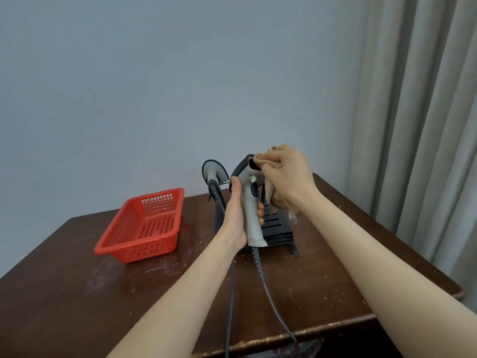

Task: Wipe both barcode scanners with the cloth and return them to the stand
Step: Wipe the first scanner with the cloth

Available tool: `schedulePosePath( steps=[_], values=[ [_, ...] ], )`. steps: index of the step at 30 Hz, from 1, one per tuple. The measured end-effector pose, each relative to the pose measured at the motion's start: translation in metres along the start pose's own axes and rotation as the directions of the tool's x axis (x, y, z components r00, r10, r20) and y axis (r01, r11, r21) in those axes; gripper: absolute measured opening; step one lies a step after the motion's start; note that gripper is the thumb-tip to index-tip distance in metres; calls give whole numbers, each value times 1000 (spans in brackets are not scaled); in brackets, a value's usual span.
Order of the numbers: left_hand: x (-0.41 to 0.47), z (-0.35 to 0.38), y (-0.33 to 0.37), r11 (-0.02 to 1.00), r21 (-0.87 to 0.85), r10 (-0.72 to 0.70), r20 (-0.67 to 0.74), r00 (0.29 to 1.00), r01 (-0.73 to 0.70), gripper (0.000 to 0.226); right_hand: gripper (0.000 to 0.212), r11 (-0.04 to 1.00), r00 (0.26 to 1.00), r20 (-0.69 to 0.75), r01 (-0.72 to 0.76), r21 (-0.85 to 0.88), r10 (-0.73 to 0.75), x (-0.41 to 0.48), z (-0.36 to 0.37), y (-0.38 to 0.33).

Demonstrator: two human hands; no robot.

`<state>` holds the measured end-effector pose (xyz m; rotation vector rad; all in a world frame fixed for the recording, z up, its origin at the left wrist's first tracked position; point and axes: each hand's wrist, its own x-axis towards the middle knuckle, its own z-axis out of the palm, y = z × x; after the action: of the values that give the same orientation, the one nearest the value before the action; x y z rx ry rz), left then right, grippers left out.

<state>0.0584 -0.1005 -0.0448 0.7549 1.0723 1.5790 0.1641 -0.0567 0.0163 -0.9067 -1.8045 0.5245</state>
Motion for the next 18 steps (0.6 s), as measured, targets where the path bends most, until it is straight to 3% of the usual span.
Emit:
schedulePosePath(
  steps=[3, 8, 11, 15, 18],
  values=[
    [0, -1, 0, 1000, -6, 8, 10, 1000, -8, 71, 20, 997, 997, 58, 54, 51, -57, -3, -3, -6],
    [1, -3, 0, 1000, -5, 4, 3, 1000, -4, 72, 22, 985, 987, 110, 126, -114, -113, -6, -13, -3],
    [-1, -1, -1, 1000, -27, -10, 2, 1000, 10, 70, 22, 959, 990, 67, 138, -249, -125, -5, -15, 6],
    [-2, -1, -3, 999, -38, -27, -12, 1000, 26, 70, 27, 931, 999, -27, 12, -365, -24, -1, -19, 18],
    [-1, -1, -3, 999, -43, -20, -22, 1000, 19, 69, 24, 961, 987, -159, -8, -278, -38, 0, -22, 14]
  ],
)
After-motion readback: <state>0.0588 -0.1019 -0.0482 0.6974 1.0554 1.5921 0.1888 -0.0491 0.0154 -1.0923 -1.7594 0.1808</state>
